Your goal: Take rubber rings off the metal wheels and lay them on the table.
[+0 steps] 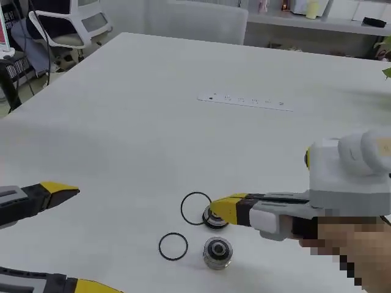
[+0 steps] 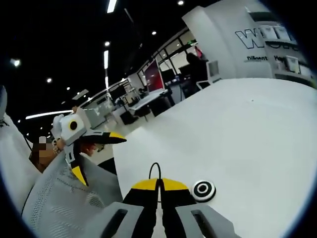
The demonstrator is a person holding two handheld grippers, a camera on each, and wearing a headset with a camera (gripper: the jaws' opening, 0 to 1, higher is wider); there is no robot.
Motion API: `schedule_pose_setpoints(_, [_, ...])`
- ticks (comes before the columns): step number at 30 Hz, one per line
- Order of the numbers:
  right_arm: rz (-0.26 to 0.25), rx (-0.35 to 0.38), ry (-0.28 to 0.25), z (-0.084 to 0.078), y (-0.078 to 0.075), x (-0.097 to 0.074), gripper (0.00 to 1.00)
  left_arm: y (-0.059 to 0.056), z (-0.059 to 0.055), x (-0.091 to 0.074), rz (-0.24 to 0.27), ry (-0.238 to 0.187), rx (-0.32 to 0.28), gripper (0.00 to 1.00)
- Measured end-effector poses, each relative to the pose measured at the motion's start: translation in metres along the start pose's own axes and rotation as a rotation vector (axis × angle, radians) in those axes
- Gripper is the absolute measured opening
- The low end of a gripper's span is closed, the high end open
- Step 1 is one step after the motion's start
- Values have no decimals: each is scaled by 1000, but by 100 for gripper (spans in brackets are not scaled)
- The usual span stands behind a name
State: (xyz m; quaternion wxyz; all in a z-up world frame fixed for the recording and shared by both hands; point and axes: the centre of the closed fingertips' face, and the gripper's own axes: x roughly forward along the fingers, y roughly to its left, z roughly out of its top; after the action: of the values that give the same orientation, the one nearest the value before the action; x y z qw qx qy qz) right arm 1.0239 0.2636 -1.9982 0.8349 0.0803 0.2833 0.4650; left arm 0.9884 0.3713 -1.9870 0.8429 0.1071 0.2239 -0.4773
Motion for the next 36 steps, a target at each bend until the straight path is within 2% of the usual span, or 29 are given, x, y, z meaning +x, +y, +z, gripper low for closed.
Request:
schedule_pose_setpoints(9, [-16, -59, 109, -27, -5, 15, 0, 1, -2, 0, 6, 10, -1, 93])
schedule_pose_setpoints(20, [-35, -150, 219, -50, -9, 26, 0, 1, -2, 0, 5, 0, -25, 92])
schedule_pose_setpoints(25, [-55, -211, 242, -55, -14, 27, 0, 2, -2, 0, 7, 0, -32, 91])
schedule_pose_setpoints(36, [-68, -253, 262, -59, -18, 30, 3, 0, -4, 1, -2, 13, -24, 91])
